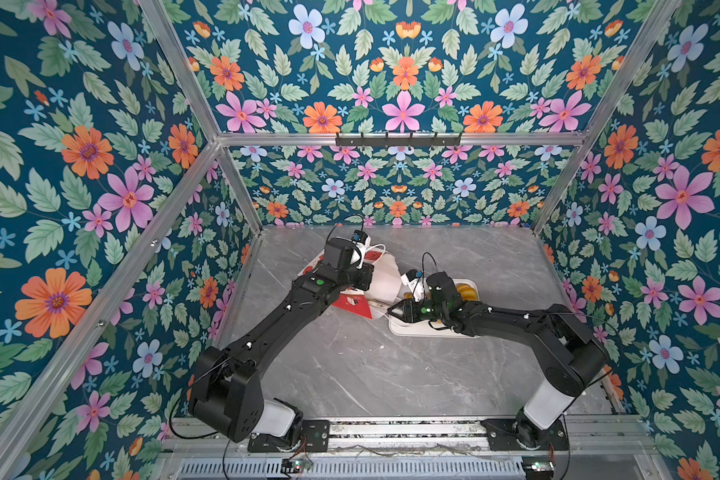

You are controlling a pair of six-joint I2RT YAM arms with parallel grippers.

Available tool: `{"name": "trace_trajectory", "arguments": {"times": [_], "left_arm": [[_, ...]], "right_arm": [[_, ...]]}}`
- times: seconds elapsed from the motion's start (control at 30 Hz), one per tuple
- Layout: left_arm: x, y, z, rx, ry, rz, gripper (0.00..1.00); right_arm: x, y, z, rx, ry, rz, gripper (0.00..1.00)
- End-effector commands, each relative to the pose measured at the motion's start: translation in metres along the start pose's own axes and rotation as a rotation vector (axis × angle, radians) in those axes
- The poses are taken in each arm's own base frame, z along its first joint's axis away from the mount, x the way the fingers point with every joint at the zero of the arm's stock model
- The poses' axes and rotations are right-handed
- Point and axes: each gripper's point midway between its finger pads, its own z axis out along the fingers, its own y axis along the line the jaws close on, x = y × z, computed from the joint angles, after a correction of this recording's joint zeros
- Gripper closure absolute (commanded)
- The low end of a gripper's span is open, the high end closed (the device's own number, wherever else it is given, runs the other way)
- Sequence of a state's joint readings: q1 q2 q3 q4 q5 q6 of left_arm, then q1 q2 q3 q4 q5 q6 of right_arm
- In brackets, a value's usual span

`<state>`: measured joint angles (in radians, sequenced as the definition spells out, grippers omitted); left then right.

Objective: Take the fake bread out of the paper bag

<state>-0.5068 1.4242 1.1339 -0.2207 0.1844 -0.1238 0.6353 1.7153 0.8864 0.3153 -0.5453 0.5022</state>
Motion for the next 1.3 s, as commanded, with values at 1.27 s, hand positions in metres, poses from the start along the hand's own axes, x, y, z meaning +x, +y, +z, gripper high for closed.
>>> {"name": "trace_trajectory", "arguments": {"times": [1.27], "left_arm": [[-0.017,-0.005,-0.003,0.022,-0.061,0.012,1.00]], "right_arm": [[-0.026,0.005,-0.020,0.118,-0.082,-0.063,0.75]]}}
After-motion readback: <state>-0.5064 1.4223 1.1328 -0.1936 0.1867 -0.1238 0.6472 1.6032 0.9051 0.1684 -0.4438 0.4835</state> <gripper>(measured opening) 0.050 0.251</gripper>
